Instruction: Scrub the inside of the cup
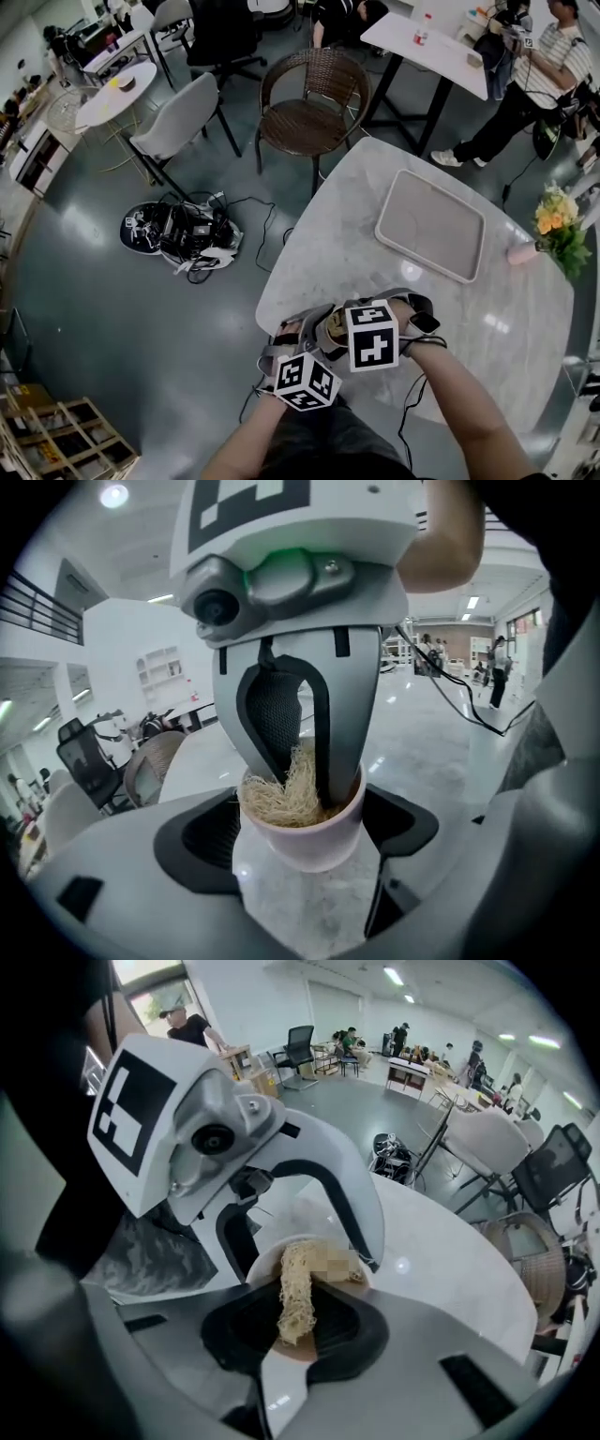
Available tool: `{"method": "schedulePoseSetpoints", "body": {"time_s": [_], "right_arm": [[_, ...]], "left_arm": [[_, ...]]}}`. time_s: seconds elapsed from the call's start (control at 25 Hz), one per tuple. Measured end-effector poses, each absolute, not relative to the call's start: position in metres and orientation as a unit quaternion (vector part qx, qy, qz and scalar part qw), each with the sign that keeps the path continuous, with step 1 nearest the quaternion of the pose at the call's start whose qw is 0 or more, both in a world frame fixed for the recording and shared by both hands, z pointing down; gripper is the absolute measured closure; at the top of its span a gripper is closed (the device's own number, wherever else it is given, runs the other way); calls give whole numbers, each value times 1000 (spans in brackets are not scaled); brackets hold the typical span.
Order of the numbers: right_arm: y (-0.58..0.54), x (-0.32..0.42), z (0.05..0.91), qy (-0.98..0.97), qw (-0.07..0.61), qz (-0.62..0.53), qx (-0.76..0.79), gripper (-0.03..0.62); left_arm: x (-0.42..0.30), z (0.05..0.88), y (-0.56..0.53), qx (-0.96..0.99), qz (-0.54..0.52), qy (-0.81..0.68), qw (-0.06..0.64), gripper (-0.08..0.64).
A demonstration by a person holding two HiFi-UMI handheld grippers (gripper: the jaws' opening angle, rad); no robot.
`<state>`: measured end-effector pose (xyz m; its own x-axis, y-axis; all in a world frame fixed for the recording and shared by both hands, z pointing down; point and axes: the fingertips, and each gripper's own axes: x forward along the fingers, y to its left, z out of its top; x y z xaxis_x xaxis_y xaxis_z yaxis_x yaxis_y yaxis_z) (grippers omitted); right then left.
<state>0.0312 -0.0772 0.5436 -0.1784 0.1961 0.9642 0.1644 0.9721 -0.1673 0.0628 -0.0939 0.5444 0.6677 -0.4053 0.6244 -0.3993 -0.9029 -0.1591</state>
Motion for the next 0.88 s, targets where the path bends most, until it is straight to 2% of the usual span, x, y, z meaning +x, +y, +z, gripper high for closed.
{"method": "schedulePoseSetpoints", "body": {"time_s": [0.44,0.52,0.72,0.88], "right_arm": [[-80,34,510,-815,563,69,-116,528],[-84,35,503,-821,558,34,-116,528],[-89,36,515,-788,584,-136,-139,528],[-91,34,533,-771,596,-171,-145,528]], "left_arm": [[57,549,-88,-929,-368,28,29,152],[55,549,-88,-927,-373,-9,42,152],[52,549,-86,-919,-377,-85,73,152],[50,550,-86,-913,-383,-112,87,152]]}}
